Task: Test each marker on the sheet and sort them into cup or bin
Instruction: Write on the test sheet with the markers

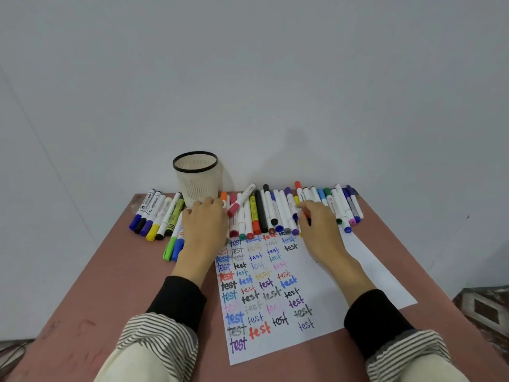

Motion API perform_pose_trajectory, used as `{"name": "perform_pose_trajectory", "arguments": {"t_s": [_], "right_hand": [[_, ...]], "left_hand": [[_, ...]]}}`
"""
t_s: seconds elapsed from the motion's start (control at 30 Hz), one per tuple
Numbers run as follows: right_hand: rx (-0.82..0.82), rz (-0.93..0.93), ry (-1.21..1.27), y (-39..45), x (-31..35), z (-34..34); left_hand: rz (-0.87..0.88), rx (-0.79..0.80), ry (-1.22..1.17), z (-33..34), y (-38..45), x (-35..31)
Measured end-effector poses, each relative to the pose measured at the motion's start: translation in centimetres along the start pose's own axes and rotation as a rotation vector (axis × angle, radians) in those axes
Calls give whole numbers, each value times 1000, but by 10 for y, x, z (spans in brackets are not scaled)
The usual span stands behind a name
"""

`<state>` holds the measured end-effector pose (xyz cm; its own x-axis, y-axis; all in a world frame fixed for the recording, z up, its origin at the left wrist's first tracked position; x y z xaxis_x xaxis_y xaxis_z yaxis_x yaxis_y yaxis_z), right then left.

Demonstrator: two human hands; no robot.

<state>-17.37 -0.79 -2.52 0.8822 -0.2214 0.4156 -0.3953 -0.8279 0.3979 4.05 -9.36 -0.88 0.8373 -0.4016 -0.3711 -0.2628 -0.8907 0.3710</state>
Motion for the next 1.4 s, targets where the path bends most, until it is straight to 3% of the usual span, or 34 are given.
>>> {"name": "perform_pose_trajectory", "arguments": {"t_s": [0.73, 1.0, 1.1, 1.17, 1.23, 1.3, 1.4], "right_hand": [[-17, -136, -73, -18, 6, 3], [-72, -139, -40, -25, 1, -7], [-93, -28, 126, -26, -4, -12], [-107, 119, 377, -23, -10, -18], [-36, 256, 697, -22, -12, -18], [82, 328, 932, -22, -10, -16], [225, 295, 906, -28, -5, -14]], "left_hand": [[8, -68, -172, 6, -5, 1], [-40, -112, -21, 19, 10, -9], [-24, -285, -186, -4, 3, -11], [80, -339, -413, -18, -4, -14], [277, -232, -493, -19, -15, -22], [454, -99, -415, -8, -27, -27], [516, 2, -361, 5, -31, -31]]}}
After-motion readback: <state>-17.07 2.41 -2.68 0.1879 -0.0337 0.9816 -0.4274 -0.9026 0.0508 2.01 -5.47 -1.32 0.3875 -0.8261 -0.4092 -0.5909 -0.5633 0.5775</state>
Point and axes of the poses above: each hand's wrist, its own y-axis towards the middle knuckle, its own z-axis out of the palm, x = y × z, the point moved 6 cm from there along y, towards the middle knuckle, and after that the axes turned 15 degrees about -y, right-handed, at the moved point
